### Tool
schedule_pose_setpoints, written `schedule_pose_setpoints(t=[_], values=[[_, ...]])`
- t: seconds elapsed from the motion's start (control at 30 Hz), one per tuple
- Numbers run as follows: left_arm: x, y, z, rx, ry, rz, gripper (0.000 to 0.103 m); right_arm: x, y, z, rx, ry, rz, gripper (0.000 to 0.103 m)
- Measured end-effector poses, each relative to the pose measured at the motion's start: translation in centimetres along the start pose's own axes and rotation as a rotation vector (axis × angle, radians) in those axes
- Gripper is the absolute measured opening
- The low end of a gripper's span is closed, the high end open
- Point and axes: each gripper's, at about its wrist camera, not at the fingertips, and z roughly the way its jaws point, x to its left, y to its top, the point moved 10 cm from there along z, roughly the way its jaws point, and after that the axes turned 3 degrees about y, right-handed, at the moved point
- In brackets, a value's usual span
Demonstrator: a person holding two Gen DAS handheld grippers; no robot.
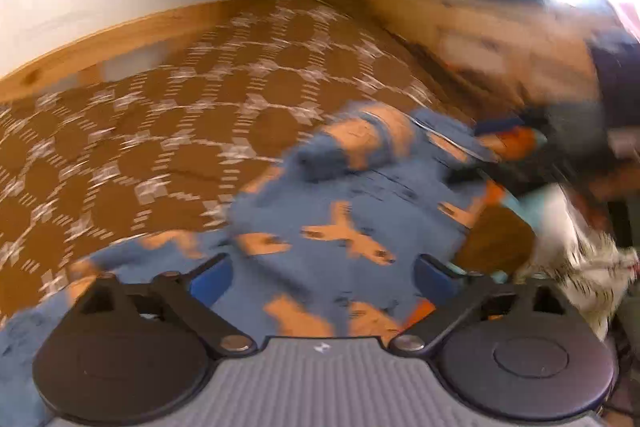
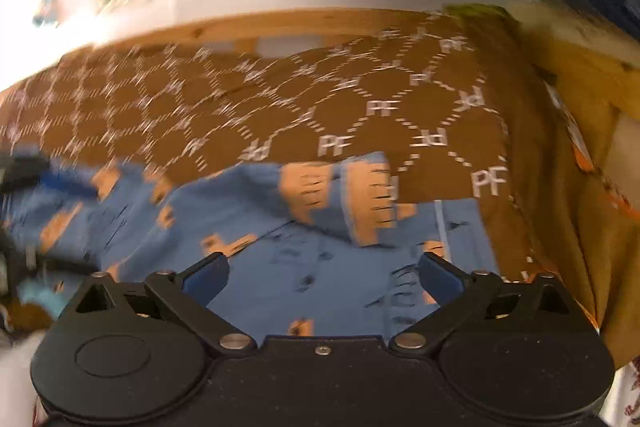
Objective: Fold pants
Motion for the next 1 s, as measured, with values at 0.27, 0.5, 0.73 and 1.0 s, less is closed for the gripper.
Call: schedule_pose_setpoints(t=[0.27,0.5,0.73,1.0], values=[[-2.9,-2.1,3.7,0.14,0.006,0.124,0.04,-3.1,-0.2,3.4,0.001,0.003,0.024,0.061],[-1.6,-2.1,5.2,0.199,0.035,0.077,0.023,-4.7,0.5,5.8,0.005,0.024,0.05,0.058],[-2.0,-1.8,4.9,0.187,0.053,0.121,0.0,-5.0,0.9,6.0,-0.011,0.07,0.082,0.01],[-2.3,-0.3,1.8,0.095,-0.057,0.093,0.0,-5.9,3.5,-0.4,-0.034,0.04,0.092,0.01]])
